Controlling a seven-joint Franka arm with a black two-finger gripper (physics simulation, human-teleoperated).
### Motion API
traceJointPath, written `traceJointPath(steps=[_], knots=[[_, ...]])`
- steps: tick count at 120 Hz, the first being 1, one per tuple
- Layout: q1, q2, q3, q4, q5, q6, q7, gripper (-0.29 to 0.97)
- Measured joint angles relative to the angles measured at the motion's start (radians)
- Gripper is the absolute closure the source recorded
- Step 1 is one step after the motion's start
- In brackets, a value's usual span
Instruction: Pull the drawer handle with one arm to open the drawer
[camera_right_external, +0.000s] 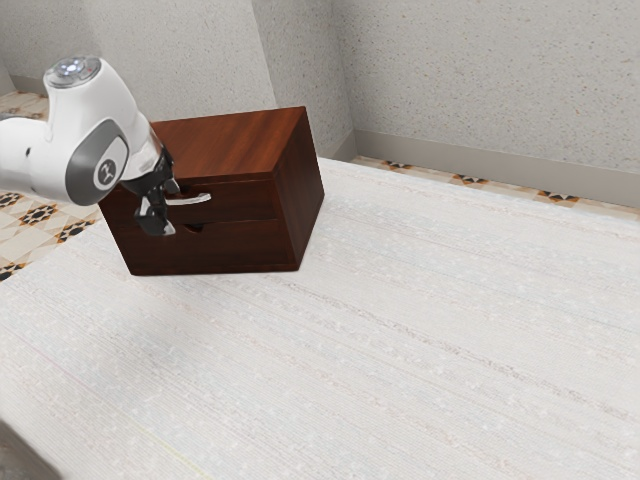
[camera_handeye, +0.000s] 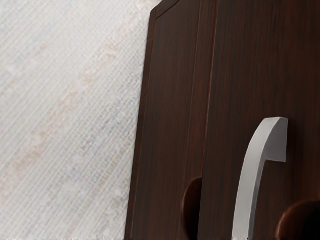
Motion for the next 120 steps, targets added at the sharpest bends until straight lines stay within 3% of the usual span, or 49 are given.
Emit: traceJointPath(steps=[43,120], knots=[[0.001,0.045,0.001,0.02,0.005,0.091,0.013,0.11],[-0.004,0.042,0.012,0.014,0.005,-0.003,0.031,0.17]])
